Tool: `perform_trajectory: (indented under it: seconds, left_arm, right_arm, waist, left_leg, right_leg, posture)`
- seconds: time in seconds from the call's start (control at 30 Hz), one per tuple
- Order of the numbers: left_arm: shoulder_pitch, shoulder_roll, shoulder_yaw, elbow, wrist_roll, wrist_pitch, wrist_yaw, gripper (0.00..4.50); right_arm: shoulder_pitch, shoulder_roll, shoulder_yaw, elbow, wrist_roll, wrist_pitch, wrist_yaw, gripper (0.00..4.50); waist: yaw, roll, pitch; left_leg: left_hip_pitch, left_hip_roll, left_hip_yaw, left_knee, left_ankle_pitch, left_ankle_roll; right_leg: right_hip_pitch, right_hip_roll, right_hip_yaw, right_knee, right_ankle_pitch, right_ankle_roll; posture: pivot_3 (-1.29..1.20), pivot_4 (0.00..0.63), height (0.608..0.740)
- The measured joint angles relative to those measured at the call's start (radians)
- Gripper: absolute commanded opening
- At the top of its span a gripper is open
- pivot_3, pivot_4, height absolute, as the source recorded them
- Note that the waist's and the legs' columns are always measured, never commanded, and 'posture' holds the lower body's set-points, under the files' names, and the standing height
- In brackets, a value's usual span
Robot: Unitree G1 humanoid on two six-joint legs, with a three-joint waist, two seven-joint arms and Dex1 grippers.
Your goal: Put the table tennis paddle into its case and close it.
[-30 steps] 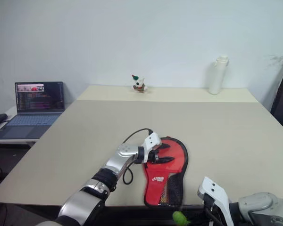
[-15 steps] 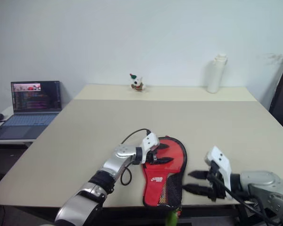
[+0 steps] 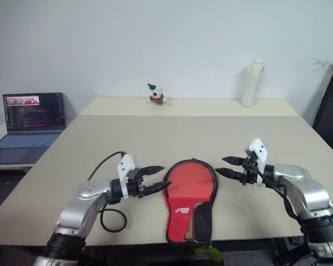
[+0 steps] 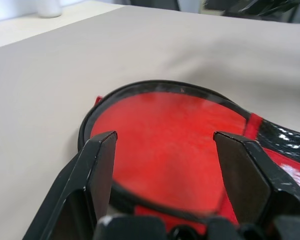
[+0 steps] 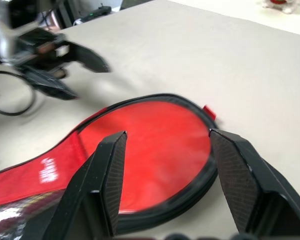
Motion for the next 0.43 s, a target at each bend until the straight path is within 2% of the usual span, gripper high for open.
perform_trajectory:
  seconds: [0.07, 0.2, 0.43]
  left_arm:
    - [0.033, 0.012, 0.001, -0.053, -0.008, 0.034, 0.017, 3.53]
    - [0.046, 0.06, -0.005, -0.082, -0.02, 0.068, 0.014, 4.49]
    - [0.088, 0.098, -0.026, -0.074, 0.03, -0.002, 0.018, 4.49]
  right_arm:
    - [-0.034, 0.0, 0.007, 0.085, -0.037, -0.039, 0.03, 2.9]
    - [-0.081, -0.002, 0.008, 0.206, -0.095, -0.095, 0.06, 2.91]
    - [-0.05, -0.004, 0.002, 0.201, -0.125, -0.104, 0.073, 2.91]
  waist:
    - [0.002, 0.0, 0.0]
    - [0.003, 0.0, 0.0]
    - [0.003, 0.001, 0.0]
  left_leg:
    - [0.0, 0.0, 0.001, 0.0, 0.0, 0.0]
    - [0.001, 0.0, 0.001, 0.0, 0.0, 0.0]
    - [0.001, 0.0, 0.004, 0.0, 0.0, 0.0]
  right_leg:
    - [0.0, 0.0, 0.0, 0.0, 0.0, 0.0]
    - [0.0, 0.0, 0.0, 0.001, 0.0, -0.001]
    - [-0.001, 0.0, 0.001, 0.001, 0.0, -0.001]
  posture:
    - [0.0, 0.15, 0.74]
    - [0.0, 0.15, 0.74]
    - [0.0, 0.15, 0.74]
